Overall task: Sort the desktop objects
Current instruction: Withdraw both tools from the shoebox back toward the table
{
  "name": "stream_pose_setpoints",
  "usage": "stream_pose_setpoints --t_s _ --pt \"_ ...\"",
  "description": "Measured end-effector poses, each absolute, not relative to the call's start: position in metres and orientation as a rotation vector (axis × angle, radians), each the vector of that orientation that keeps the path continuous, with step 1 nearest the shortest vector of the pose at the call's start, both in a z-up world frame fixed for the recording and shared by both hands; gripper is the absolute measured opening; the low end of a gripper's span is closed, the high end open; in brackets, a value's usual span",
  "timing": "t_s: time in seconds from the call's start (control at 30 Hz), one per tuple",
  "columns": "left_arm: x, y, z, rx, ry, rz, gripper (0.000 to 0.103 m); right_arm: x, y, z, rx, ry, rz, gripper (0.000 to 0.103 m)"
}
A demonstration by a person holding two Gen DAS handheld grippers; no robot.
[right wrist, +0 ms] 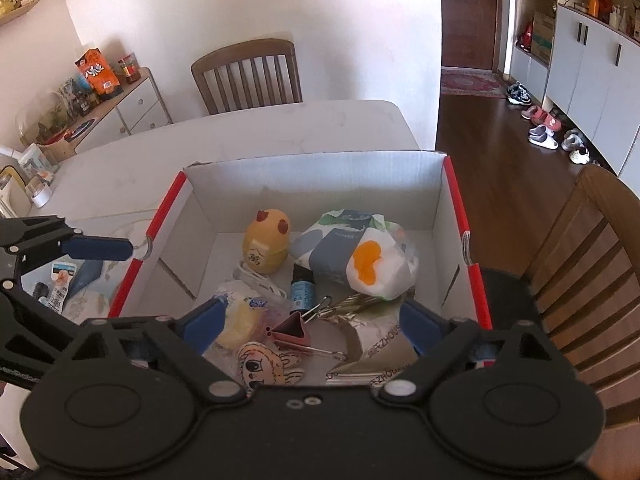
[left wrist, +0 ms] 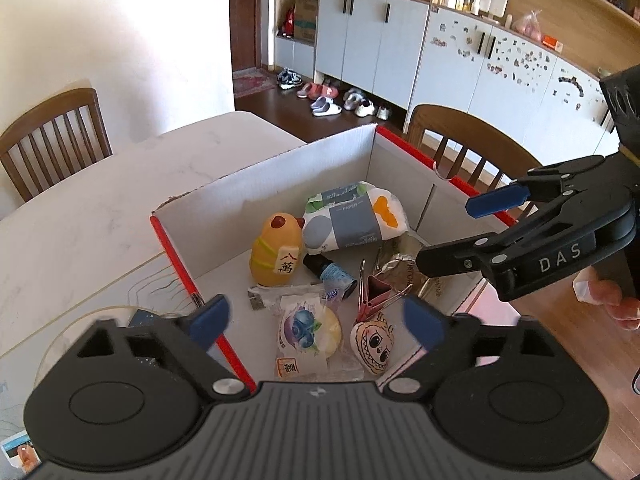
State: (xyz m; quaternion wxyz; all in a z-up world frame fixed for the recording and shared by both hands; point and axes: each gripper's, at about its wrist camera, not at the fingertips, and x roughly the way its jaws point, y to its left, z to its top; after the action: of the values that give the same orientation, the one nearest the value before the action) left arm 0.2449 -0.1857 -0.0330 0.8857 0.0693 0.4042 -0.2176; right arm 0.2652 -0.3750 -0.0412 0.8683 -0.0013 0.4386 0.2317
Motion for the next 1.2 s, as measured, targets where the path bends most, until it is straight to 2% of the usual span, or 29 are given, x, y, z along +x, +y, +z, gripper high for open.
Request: stream_pose_setpoints --t_s 0.63,1.2 --pt "0.208 -0.140 -0.021 0.092 0.743 -0.443 0.103 0.237 -0.355 -0.037 0.043 0.909 0.418 0.098" --pt "0.167 -0.043 -0.017 0.053 0.710 -0.428 0.103 0.205 -0.263 -0.026 0.016 0.899 0.399 0.098"
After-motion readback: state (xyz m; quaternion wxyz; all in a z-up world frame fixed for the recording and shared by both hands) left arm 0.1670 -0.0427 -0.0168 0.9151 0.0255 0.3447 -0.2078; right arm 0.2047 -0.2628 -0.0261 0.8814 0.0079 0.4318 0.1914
